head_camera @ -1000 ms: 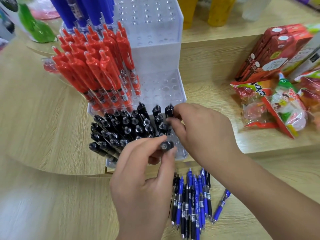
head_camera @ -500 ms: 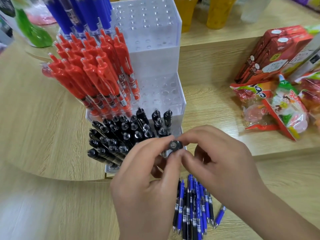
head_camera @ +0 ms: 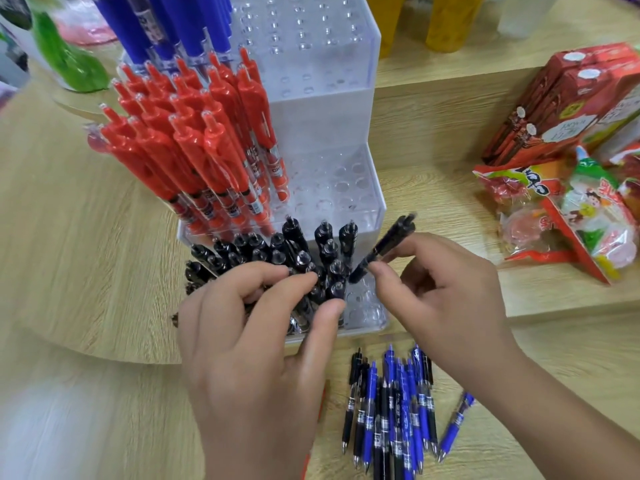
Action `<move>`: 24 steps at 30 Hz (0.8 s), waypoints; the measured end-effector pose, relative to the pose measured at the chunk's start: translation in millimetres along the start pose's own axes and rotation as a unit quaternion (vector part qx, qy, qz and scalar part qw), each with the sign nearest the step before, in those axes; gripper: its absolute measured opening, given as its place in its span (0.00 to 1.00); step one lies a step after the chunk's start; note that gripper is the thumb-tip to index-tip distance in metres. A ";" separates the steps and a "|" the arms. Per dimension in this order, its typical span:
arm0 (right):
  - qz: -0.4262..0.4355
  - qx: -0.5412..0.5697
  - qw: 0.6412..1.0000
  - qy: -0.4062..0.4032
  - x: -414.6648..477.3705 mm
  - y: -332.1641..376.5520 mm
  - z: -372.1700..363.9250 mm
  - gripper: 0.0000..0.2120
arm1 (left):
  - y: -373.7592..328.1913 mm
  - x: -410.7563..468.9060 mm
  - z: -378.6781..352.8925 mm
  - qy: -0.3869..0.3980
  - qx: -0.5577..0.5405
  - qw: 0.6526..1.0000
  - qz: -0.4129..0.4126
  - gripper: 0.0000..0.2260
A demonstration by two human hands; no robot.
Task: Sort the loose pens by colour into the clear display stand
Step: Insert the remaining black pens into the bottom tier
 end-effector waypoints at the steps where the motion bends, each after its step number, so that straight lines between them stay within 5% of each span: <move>1: 0.008 -0.015 1.000 0.015 1.4 0.2 -3.8 0.03 | 0.4 -0.2 -0.2 -0.002 0.000 1.000 0.001 0.10; 5: 0.016 -0.095 0.992 0.078 1.6 -4.9 -23.8 0.09 | 1.9 -0.4 -2.0 -0.009 0.002 1.000 -0.006 0.10; 14: 0.059 -0.176 0.980 0.069 -3.5 -6.5 -27.5 0.09 | -2.7 9.7 -0.8 0.041 0.033 0.995 -0.080 0.11; 20: 0.012 -0.169 0.981 0.097 1.4 -4.4 -29.5 0.13 | -2.9 8.5 1.0 0.030 0.028 0.995 -0.091 0.10; 24: -0.048 -0.089 0.992 0.076 -17.3 -8.5 -8.7 0.08 | 3.5 -9.4 9.4 -0.050 0.038 0.994 -0.085 0.10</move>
Point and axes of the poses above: each hand's wrist, its own x-axis towards the middle knuckle, its own z-axis out of the back of the hand, y = z × x, the point moved 5 cm from there along x, towards the middle knuckle, and after that the axes turned 11 degrees about z, right-handed, at the moved point
